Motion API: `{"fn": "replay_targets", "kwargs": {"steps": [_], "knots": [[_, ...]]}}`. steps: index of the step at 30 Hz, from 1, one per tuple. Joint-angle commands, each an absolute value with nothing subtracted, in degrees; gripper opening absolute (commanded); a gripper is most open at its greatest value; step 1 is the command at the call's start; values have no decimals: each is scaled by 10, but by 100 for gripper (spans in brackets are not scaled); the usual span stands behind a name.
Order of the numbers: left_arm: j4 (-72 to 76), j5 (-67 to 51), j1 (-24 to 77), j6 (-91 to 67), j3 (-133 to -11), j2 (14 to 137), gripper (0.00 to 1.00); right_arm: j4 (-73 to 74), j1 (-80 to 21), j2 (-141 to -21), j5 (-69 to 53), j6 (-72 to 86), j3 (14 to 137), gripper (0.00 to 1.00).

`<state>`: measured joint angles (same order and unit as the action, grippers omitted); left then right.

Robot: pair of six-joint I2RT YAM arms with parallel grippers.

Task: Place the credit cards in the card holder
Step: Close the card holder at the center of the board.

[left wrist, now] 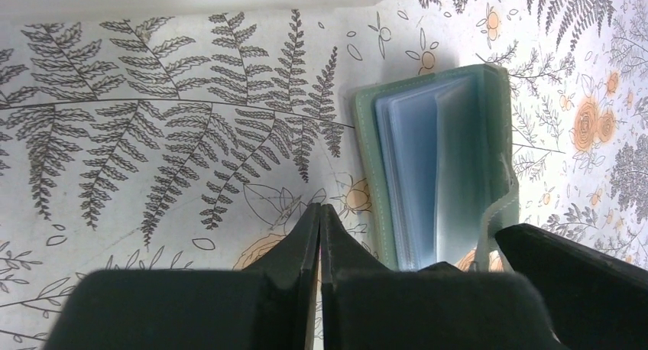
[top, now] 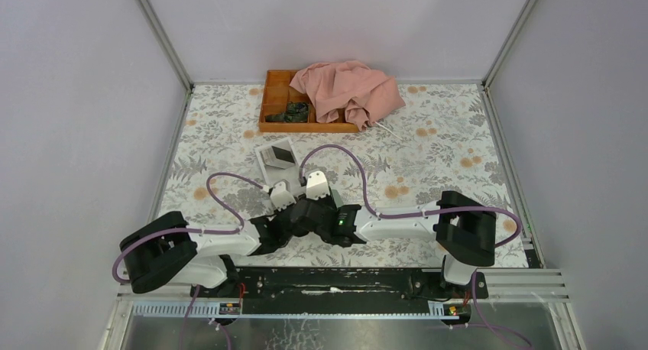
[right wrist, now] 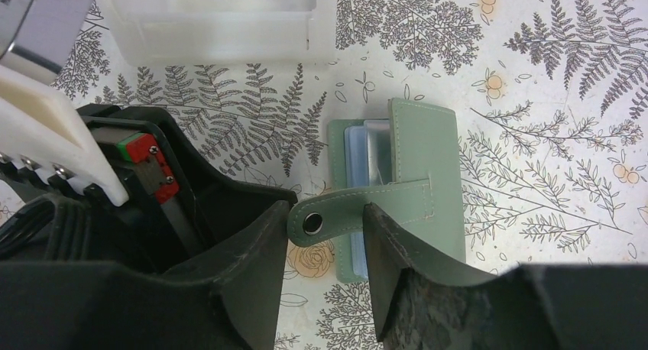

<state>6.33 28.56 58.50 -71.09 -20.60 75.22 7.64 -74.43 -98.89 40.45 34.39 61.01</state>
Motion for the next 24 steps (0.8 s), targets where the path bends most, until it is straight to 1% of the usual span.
{"fn": "replay_targets", "kwargs": {"steps": [1,9,16,21,24], "knots": [[9,308,587,-708,-202,752,2,62,-783,-1008,371,356,643,49],[-25,327,587,-715,-204,726,1,57,-793,-1007,354,352,656,49],[-82,360,587,-719,-204,671,0,48,-800,-991,341,345,653,50],[-124,383,587,-703,-230,639,0,38,-807,-929,363,340,625,49],[-142,392,587,-679,-264,634,0,33,-807,-874,393,338,591,45]]}}
